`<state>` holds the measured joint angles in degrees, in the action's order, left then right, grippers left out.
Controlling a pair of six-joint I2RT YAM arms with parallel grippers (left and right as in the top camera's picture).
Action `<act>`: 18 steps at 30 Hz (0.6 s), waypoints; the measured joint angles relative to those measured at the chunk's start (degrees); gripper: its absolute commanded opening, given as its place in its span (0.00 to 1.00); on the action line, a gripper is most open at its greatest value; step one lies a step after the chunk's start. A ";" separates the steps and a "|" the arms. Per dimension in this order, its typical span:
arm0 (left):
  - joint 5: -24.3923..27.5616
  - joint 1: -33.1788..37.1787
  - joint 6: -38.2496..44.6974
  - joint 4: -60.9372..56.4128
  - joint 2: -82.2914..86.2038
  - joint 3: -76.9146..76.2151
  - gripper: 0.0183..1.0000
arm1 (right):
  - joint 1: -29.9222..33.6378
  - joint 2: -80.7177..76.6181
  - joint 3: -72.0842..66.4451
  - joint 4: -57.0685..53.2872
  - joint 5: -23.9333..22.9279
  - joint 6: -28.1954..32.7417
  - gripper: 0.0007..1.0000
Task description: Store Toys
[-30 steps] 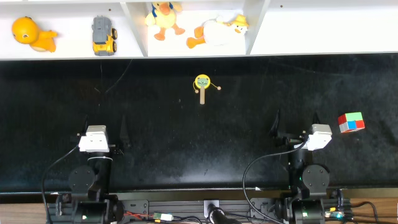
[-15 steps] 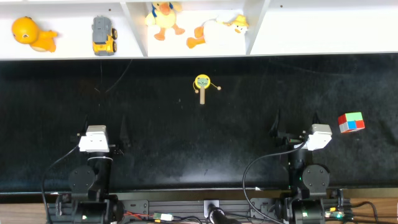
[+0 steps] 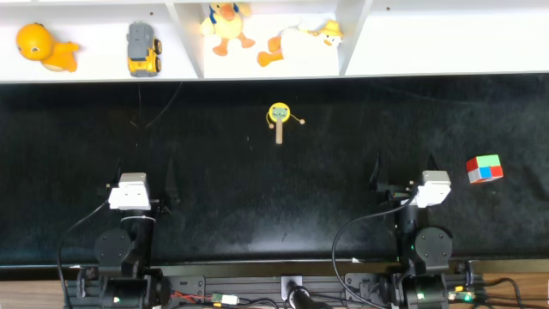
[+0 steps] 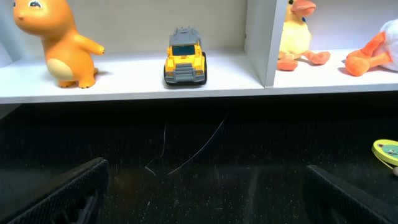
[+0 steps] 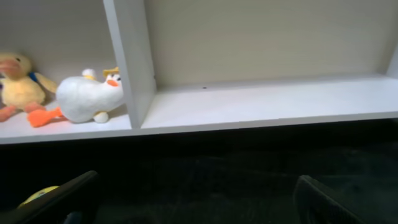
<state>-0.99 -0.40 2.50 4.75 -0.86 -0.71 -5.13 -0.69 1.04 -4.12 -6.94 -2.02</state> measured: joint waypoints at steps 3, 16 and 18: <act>0.00 0.00 0.00 0.00 0.00 0.00 1.00 | -1.79 -0.33 0.17 -1.14 -0.68 -1.38 1.00; 0.20 0.00 0.00 -0.02 0.00 0.04 1.00 | -23.54 -35.82 31.41 -32.24 -23.32 -12.83 1.00; 0.20 0.00 0.00 -0.02 0.02 0.04 1.00 | -28.00 -42.49 36.59 -37.40 -26.91 -16.37 1.00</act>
<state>-0.80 -0.40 2.50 4.73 -0.84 -0.67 -33.12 -43.18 37.63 -41.52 -33.85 -18.39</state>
